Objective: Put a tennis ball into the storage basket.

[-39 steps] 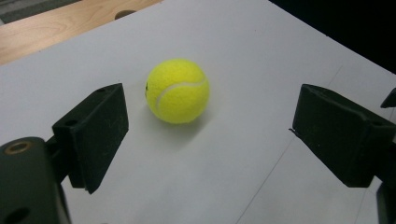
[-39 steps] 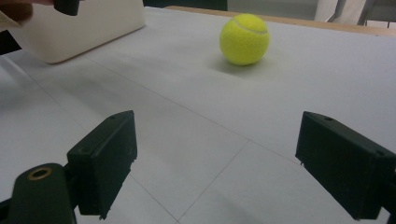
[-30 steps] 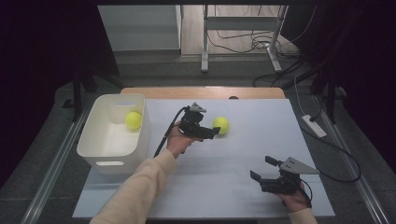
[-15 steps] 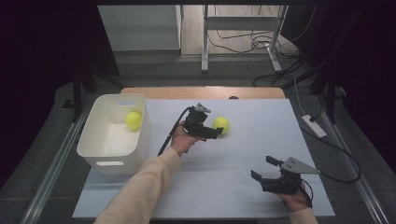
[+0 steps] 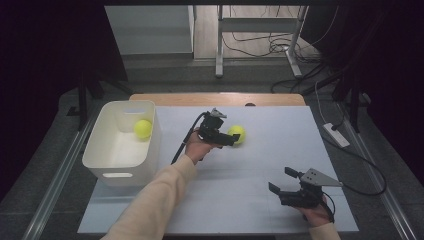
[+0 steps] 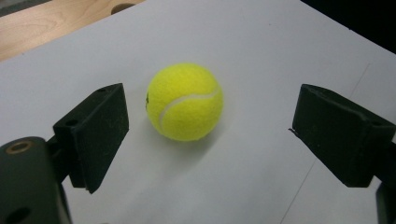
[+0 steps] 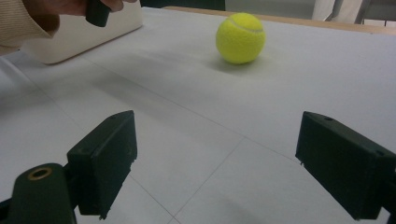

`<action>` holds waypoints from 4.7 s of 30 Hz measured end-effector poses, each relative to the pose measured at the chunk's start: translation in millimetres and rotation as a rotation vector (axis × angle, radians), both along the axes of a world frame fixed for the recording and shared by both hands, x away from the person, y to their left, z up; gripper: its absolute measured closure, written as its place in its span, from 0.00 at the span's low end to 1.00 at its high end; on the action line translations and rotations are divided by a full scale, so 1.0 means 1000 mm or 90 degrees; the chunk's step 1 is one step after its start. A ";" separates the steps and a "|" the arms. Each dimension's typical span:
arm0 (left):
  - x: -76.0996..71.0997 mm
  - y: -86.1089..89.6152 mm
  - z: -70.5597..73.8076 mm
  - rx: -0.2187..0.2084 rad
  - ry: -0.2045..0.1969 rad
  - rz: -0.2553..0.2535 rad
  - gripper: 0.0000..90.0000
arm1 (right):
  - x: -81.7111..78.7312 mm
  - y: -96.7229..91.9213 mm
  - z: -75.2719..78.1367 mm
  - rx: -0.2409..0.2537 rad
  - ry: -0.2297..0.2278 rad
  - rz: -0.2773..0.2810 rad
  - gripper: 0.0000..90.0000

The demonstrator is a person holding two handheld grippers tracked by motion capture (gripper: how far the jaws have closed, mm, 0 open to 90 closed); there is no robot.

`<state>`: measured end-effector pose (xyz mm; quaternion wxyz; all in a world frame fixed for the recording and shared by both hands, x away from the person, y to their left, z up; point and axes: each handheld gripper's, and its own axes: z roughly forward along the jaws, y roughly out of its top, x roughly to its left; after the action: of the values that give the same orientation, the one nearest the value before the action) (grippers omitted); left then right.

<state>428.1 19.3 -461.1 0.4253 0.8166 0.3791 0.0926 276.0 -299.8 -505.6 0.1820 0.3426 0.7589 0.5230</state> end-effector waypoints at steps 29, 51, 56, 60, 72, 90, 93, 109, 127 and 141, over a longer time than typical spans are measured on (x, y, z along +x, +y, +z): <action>0.021 -0.015 -0.022 0.017 0.039 0.000 0.12 | 0.001 -0.001 0.000 0.000 0.002 -0.001 0.14; 0.035 -0.033 -0.037 0.044 0.034 0.001 0.11 | 0.001 -0.002 -0.002 -0.006 0.001 -0.002 0.14; 0.039 -0.038 -0.039 0.049 0.036 0.001 0.11 | 0.000 -0.002 -0.001 -0.005 0.001 -0.003 0.14; 0.041 -0.040 -0.041 0.049 0.039 0.002 0.11 | 0.000 -0.003 -0.001 -0.004 0.001 -0.004 0.14; 0.046 -0.043 -0.049 0.055 0.065 0.014 0.13 | 0.001 -0.004 -0.002 -0.005 0.003 -0.004 0.14; 0.041 -0.036 -0.038 0.071 0.064 0.008 0.30 | 0.000 -0.004 -0.001 -0.002 0.000 -0.005 0.14; 0.038 -0.034 -0.032 0.063 0.059 0.005 0.30 | 0.000 -0.004 -0.001 -0.002 -0.002 -0.005 0.14; 0.020 -0.021 -0.012 0.044 0.024 -0.005 0.30 | 0.000 -0.003 -0.001 -0.005 -0.001 -0.004 0.14; 0.003 -0.006 0.001 0.026 0.001 -0.006 0.30 | 0.000 -0.002 0.000 -0.005 -0.002 -0.006 0.14; -0.006 0.010 0.018 0.017 -0.020 0.002 0.30 | 0.000 -0.001 0.000 -0.007 -0.004 -0.006 0.14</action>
<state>422.5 29.2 -443.2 0.4201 0.8202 0.3721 0.1110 275.6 -300.9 -505.1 0.1886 0.3432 0.7599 0.5189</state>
